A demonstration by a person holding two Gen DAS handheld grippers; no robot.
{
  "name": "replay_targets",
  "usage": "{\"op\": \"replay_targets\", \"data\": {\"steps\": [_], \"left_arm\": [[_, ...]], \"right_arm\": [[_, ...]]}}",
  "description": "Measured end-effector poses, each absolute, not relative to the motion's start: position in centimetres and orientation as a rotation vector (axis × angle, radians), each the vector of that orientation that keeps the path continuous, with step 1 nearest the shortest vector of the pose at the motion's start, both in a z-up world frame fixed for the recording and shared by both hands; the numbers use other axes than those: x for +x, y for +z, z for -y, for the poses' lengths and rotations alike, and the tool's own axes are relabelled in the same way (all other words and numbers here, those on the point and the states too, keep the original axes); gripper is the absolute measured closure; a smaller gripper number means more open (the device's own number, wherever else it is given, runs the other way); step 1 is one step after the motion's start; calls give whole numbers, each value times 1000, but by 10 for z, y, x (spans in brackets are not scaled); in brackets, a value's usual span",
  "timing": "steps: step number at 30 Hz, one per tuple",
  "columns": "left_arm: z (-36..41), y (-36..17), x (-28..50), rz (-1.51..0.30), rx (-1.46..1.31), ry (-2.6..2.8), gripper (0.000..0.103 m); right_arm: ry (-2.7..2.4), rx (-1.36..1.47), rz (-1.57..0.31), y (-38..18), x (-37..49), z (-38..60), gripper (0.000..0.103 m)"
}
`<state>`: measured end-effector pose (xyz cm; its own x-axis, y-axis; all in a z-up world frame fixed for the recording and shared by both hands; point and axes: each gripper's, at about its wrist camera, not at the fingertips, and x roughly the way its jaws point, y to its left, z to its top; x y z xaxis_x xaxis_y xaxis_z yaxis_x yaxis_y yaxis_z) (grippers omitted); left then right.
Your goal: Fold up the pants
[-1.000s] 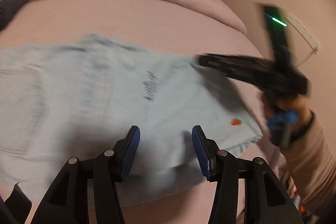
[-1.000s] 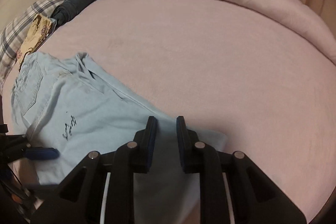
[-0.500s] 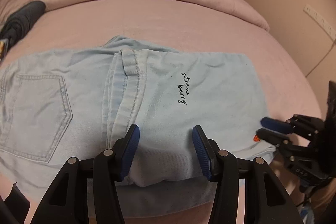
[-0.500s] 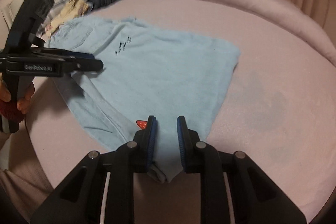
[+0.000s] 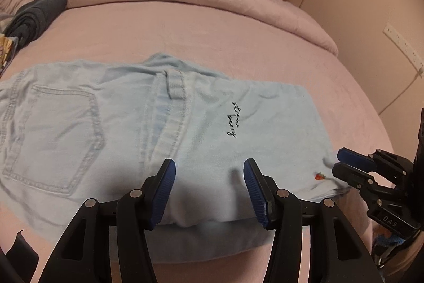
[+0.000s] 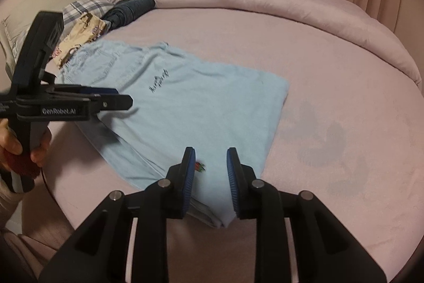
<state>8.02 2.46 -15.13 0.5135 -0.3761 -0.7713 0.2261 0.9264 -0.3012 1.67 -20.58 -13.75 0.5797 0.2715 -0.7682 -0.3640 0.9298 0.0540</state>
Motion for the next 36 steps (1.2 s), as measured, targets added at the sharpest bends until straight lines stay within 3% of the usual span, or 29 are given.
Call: {"op": "replay_targets", "data": {"steps": [2,4,11,15,19,26,36], "left_arm": [[-37,-146,77,-944,-202,-349,29],[-54,-141,73,-916,-253,-326,22],[-144,-132,51,-856,-458,-178,22],[-200,-136,33,-833,-592,-70,20],[-241,-148,21,-822,-734,-17,12],[-270,-179,34,-853,-988,-49,12],[-281,-188,72,-870,-1109,-67,12]], "right_arm": [[385,-109,-865,-130,17,199,75],[400,-111,-854,-126,17,191,74],[471,-111,-860,-124,23,156,72],[511,-89,-863,-125,25,140,65],[543,-85,-879,-129,26,127,64],[608,-100,-882,-129,25,97,63],[644,-89,-875,-124,28,78,63]]}}
